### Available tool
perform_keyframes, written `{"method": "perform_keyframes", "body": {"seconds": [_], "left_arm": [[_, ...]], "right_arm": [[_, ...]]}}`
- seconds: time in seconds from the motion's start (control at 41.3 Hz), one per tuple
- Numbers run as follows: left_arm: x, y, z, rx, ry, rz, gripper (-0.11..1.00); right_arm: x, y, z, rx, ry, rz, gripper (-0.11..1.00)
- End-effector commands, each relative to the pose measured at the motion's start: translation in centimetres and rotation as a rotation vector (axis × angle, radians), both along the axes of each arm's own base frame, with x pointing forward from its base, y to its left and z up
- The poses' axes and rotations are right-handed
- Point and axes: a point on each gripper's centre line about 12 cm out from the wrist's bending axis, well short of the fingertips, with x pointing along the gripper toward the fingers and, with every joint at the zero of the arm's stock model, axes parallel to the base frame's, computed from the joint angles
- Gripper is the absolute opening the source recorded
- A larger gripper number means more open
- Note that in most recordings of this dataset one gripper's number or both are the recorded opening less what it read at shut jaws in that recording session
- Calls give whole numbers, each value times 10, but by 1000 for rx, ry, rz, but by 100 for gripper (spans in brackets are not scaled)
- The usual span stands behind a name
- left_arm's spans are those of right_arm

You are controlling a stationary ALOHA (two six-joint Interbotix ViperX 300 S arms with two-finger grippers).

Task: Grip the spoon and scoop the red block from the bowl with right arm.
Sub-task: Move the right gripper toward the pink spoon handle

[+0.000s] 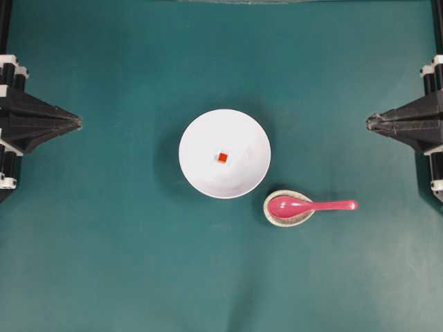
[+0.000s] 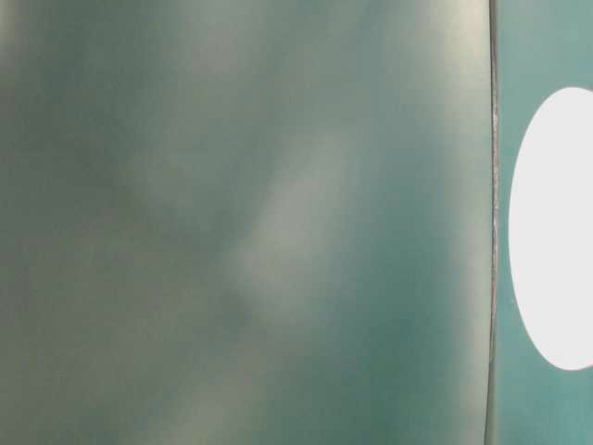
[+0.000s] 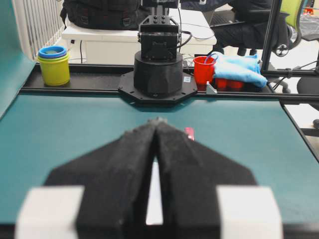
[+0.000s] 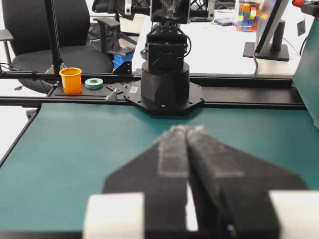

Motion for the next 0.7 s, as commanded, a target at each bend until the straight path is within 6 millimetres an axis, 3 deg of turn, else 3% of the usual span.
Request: {"method": "perform_keyframes", "body": {"seconds": [0.0, 0.048, 0.097, 0.678], "left_arm": [[3, -1, 12, 8, 0, -5, 0], [3, -1, 12, 8, 40, -5, 5], [4, -1, 11, 8, 58, -5, 0], [4, 1, -6, 4, 198, 6, 0]], "right_arm": [[2, 0, 6, 8, -12, 0, 0], [3, 0, 4, 11, 26, 0, 0], [3, 0, 2, 12, 51, 2, 0], [12, 1, -19, 50, 143, 5, 4]]}}
